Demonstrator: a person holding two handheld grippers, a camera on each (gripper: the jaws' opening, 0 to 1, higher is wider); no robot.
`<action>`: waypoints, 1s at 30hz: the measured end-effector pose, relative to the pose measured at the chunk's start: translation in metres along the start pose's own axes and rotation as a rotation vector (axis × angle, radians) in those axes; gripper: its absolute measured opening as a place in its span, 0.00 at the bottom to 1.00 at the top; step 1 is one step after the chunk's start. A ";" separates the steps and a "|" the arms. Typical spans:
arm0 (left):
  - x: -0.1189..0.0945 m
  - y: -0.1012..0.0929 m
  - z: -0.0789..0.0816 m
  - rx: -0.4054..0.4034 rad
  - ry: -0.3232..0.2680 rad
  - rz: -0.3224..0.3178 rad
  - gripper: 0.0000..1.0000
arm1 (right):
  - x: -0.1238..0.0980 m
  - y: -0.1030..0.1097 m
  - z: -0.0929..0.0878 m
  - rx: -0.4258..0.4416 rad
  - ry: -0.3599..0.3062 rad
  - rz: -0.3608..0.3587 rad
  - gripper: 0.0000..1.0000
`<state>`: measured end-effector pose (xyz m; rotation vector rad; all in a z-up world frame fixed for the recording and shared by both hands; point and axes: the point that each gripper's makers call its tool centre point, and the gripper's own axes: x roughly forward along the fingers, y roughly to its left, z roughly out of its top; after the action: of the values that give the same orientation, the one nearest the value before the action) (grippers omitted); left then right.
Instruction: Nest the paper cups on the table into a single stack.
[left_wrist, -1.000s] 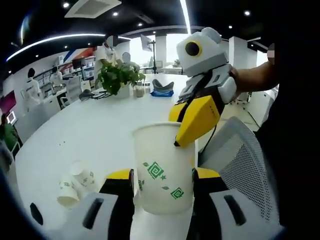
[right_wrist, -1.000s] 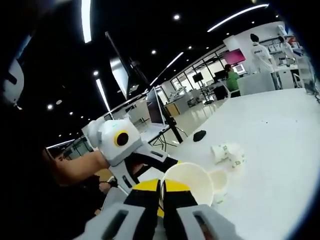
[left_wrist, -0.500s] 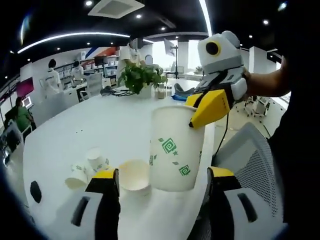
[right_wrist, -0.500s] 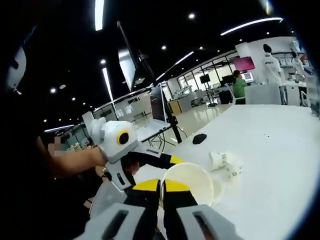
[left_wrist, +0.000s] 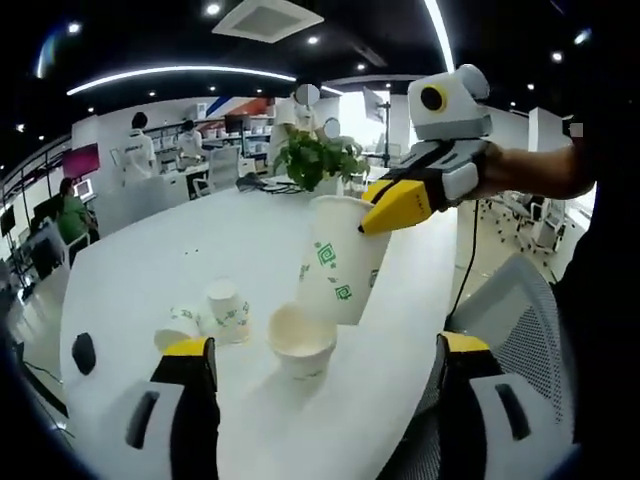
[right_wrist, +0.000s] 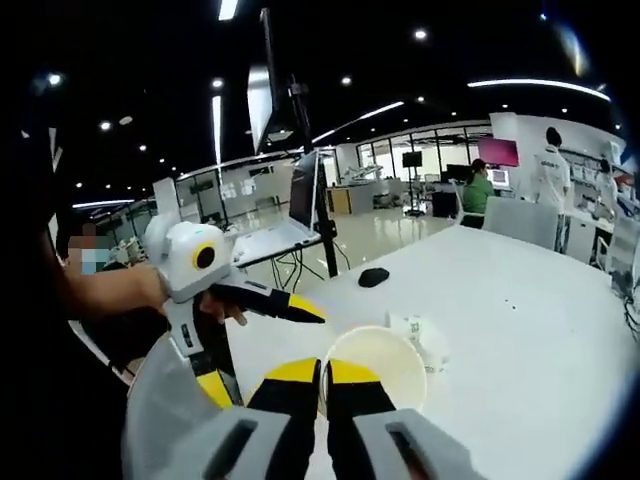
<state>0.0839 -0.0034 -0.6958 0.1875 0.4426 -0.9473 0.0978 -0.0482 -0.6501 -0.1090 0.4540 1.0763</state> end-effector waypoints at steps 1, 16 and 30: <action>-0.001 0.000 -0.001 0.000 0.003 0.003 0.92 | 0.002 -0.001 -0.001 -0.013 0.010 -0.003 0.00; -0.009 -0.003 -0.019 -0.033 0.030 0.021 0.99 | 0.030 -0.012 -0.022 -0.186 0.142 -0.023 0.00; -0.013 -0.003 -0.021 -0.038 0.030 0.029 0.98 | 0.053 -0.011 -0.044 -0.250 0.253 0.015 0.00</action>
<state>0.0693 0.0116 -0.7087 0.1735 0.4840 -0.9079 0.1149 -0.0230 -0.7134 -0.4674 0.5453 1.1360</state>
